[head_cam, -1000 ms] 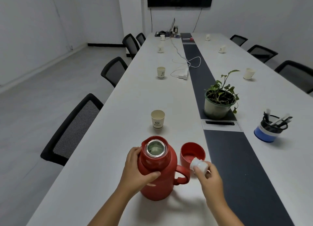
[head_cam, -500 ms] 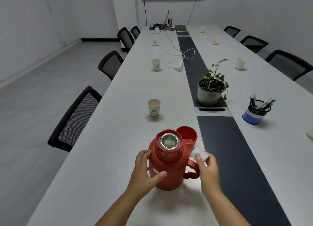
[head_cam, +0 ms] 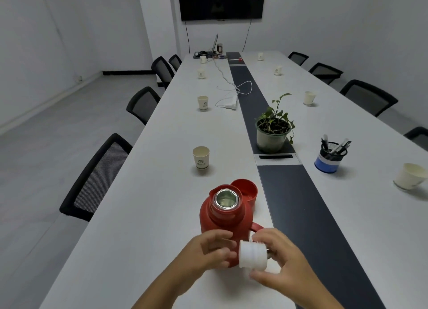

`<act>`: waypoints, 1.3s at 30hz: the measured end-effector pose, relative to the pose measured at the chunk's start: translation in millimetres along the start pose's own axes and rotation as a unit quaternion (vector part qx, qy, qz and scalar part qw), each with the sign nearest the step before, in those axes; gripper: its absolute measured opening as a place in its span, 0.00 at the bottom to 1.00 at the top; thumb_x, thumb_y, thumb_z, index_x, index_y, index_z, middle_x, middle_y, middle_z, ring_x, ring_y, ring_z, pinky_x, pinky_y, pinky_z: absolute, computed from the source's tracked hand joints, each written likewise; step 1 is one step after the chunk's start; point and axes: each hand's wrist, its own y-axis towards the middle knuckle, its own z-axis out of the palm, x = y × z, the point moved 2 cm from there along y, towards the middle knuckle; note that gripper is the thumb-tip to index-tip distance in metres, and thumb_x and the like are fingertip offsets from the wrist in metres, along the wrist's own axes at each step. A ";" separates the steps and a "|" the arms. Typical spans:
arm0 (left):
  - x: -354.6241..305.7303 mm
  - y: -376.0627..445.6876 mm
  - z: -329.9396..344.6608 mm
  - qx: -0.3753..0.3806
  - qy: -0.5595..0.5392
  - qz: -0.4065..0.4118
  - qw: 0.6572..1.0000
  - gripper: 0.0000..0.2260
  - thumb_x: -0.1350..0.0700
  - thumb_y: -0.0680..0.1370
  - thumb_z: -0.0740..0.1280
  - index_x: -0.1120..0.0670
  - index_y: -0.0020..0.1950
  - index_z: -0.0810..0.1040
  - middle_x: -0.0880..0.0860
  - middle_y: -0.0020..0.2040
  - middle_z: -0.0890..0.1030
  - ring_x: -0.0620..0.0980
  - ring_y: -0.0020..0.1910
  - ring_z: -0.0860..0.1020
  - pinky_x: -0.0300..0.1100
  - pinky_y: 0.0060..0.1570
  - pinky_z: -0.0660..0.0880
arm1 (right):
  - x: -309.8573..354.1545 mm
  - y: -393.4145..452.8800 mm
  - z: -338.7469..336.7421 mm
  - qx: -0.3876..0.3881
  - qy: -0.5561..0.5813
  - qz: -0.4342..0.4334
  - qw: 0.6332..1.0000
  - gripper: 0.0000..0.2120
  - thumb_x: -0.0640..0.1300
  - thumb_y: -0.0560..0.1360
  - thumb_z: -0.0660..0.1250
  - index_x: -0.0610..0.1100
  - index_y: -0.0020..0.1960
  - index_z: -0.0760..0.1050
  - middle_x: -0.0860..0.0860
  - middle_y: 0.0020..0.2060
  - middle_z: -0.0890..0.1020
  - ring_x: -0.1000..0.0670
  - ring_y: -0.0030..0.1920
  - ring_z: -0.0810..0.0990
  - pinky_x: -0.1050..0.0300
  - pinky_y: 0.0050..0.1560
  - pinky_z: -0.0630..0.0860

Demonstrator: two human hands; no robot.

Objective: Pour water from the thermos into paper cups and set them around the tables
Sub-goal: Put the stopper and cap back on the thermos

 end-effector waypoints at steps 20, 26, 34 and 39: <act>-73.7 62.1 -67.2 -0.176 0.323 0.130 0.921 0.25 0.47 0.81 0.75 0.42 0.78 0.77 0.43 0.60 0.81 0.39 0.55 0.83 0.38 0.58 0.81 | -125.7 59.7 45.2 -0.123 -0.083 0.105 0.983 0.08 0.46 0.82 0.71 0.58 0.51 0.77 0.61 0.46 0.84 0.58 0.45 0.82 0.52 0.48 0.80; -81.2 89.6 -61.9 -0.078 0.514 0.137 0.843 0.22 0.47 0.82 0.74 0.39 0.76 0.78 0.44 0.56 0.77 0.43 0.53 0.77 0.43 0.56 0.75 | -159.4 62.7 51.0 -0.088 -0.126 0.089 0.984 0.12 0.51 0.82 0.71 0.54 0.45 0.70 0.60 0.37 0.81 0.57 0.38 0.80 0.53 0.40 0.76; -95.8 102.5 -51.4 -0.033 0.648 0.106 0.753 0.23 0.50 0.83 0.70 0.38 0.78 0.76 0.48 0.52 0.74 0.52 0.50 0.76 0.46 0.49 0.74 | -177.6 62.3 57.8 -0.088 -0.114 0.050 0.988 0.17 0.63 0.84 0.63 0.52 0.45 0.67 0.58 0.37 0.79 0.55 0.37 0.78 0.54 0.37 0.74; -88.3 107.0 -43.4 -0.023 0.664 0.096 0.741 0.23 0.48 0.81 0.73 0.37 0.76 0.78 0.49 0.51 0.74 0.53 0.48 0.76 0.47 0.47 0.74 | -181.2 62.0 60.4 -0.087 -0.122 0.037 0.988 0.17 0.63 0.84 0.62 0.52 0.45 0.67 0.56 0.36 0.78 0.54 0.37 0.77 0.55 0.37 0.73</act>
